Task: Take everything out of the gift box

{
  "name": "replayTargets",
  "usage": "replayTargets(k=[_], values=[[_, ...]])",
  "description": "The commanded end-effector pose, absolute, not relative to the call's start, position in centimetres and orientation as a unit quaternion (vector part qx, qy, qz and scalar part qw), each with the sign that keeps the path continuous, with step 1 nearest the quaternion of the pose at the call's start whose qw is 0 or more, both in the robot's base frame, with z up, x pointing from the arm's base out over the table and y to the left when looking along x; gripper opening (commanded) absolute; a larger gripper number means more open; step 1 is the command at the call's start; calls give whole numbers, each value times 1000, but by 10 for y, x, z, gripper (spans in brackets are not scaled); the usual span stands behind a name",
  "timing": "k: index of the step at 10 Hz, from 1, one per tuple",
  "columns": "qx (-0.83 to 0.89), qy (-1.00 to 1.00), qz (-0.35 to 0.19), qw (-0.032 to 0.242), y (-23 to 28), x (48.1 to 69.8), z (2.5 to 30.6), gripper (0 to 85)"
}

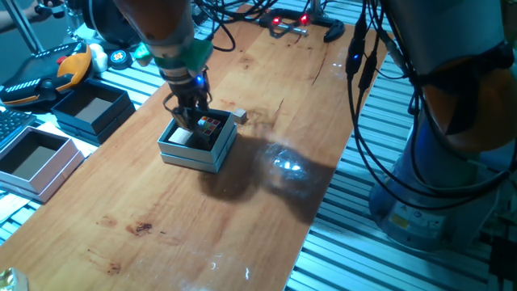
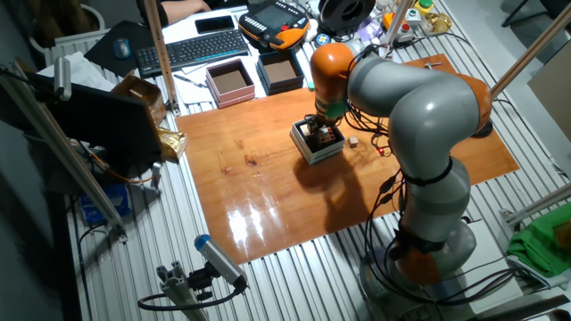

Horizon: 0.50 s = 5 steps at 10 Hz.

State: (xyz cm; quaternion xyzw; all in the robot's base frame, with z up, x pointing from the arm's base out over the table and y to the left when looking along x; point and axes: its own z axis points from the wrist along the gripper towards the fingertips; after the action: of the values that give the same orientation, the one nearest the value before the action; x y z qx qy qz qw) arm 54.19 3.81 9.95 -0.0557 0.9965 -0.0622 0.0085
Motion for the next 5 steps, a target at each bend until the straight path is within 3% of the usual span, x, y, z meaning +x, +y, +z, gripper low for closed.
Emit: replayTargets(k=[1, 5], values=[[-58, 997, -59, 10, 37, 540, 97, 647], [-60, 996, -60, 17, 35, 536, 89, 653]])
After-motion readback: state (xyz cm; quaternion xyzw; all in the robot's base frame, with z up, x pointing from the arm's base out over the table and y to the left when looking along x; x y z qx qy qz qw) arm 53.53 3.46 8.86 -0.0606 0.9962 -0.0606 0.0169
